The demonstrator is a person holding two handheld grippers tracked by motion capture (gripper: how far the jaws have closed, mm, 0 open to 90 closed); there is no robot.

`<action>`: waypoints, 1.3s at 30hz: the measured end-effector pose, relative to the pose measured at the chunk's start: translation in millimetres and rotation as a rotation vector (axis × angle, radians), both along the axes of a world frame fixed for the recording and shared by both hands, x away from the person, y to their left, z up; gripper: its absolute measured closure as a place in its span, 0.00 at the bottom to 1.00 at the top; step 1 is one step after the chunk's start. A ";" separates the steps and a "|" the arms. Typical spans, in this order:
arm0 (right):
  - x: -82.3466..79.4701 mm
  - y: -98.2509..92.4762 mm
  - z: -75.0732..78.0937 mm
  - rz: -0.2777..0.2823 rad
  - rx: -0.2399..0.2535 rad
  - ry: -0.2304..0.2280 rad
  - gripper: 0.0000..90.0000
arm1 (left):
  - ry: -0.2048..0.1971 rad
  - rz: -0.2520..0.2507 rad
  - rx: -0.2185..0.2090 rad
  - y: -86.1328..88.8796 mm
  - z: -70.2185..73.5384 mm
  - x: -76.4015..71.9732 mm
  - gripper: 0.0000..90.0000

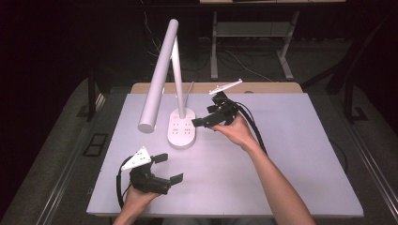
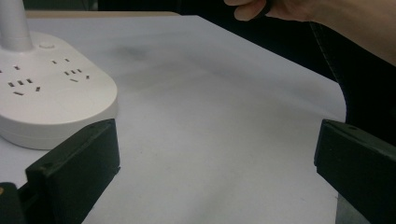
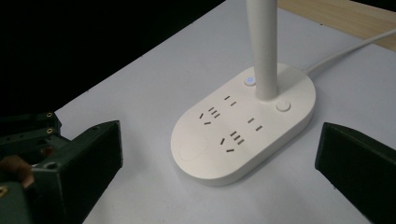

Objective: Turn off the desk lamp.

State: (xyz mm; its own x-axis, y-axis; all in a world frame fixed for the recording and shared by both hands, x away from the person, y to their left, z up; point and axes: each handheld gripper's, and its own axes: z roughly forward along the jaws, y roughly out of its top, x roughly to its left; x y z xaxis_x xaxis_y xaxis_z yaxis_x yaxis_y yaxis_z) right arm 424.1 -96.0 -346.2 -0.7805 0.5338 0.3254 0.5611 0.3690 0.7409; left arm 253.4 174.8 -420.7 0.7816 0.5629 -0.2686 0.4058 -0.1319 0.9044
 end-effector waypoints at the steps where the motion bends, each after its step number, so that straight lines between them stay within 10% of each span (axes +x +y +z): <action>1: 2.3 2.6 -1.3 0.001 0.002 0.001 0.01 | 0.001 0.000 -0.001 0.0 0.1 0.1 0.00; 10: 19.7 11.6 -10.6 -0.019 0.041 0.004 0.07 | 0.000 0.000 -0.009 -0.1 0.3 -0.3 0.00; 39: 65.8 14.5 -53.8 -0.079 0.102 0.083 0.68 | 0.003 0.006 -0.029 3.9 1.3 0.4 0.00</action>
State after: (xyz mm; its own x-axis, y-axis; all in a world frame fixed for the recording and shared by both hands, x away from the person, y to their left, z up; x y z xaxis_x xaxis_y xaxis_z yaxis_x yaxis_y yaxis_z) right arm 489.8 -81.5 -400.1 -0.7059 0.5530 0.4427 0.6460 0.2462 0.7225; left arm 253.7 178.7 -419.4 0.7772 0.5596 -0.2877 0.4096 -0.1029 0.9064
